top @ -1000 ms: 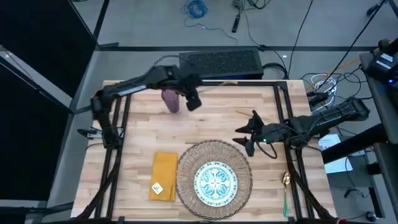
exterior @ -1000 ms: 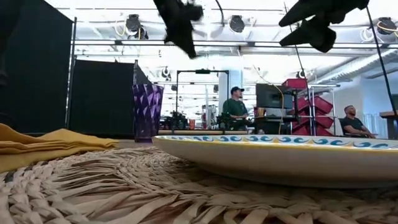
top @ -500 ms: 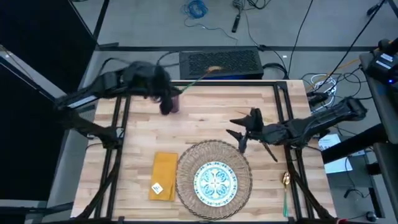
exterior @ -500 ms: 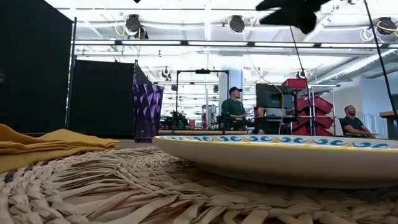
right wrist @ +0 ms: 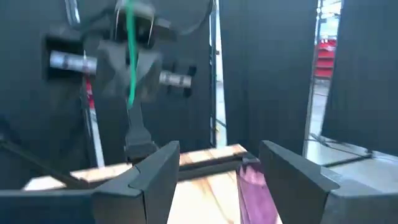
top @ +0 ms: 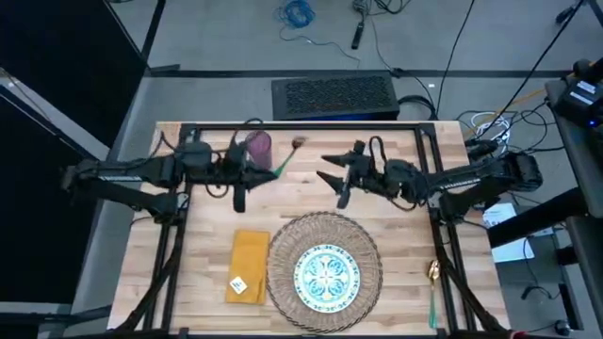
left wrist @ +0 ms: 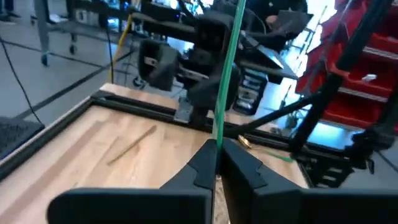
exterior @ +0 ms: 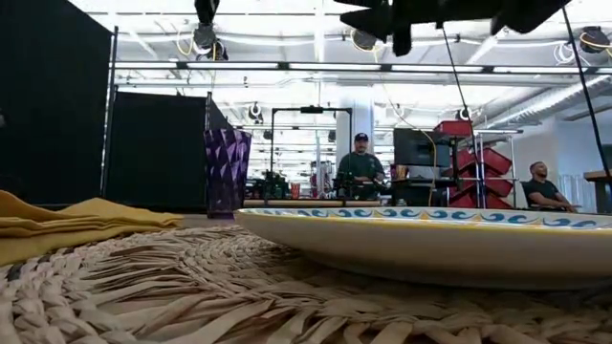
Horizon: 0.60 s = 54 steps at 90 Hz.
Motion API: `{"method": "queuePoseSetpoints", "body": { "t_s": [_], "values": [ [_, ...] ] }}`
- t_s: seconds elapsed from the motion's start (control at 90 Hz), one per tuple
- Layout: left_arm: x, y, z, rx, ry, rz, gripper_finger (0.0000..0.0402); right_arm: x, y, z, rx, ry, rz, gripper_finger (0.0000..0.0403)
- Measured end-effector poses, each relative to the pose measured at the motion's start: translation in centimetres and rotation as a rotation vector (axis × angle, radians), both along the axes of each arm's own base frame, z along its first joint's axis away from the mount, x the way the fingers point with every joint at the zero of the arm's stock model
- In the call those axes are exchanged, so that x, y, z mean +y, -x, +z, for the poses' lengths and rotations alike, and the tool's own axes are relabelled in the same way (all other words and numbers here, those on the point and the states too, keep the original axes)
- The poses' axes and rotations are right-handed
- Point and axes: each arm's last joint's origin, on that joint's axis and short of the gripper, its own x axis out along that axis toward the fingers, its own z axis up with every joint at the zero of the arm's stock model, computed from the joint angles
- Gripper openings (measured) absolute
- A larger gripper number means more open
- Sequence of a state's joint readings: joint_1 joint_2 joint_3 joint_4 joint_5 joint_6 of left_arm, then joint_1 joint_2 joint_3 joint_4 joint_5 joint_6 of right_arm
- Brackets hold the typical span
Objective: Set table place
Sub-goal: Put the green fork on the yellow table napkin
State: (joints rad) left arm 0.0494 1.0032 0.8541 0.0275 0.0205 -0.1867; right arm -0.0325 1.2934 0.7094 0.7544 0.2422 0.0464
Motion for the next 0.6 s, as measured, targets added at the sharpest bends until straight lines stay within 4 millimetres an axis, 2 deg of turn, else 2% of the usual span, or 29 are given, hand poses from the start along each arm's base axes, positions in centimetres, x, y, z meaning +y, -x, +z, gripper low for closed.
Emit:
{"method": "queuePoseSetpoints", "body": {
  "t_s": [0.2, 0.378, 0.6],
  "values": [
    [0.7, -2.0, -1.9, -0.017, -0.009, 0.013, 0.0, -0.5, -0.1, 1.3, -0.052, -0.037, 0.075, 0.021],
    [1.4, -4.5, -3.6, -0.013, -0.002, -0.018, 0.0, -0.1, -1.1, 3.1, 0.047, -0.039, 0.089, 0.021],
    [1.8, -5.4, -3.8, -0.045, 0.018, -0.041, 0.0, 0.7, -1.3, 4.9, 0.033, 0.008, 0.1, 0.021]
  ]
}}
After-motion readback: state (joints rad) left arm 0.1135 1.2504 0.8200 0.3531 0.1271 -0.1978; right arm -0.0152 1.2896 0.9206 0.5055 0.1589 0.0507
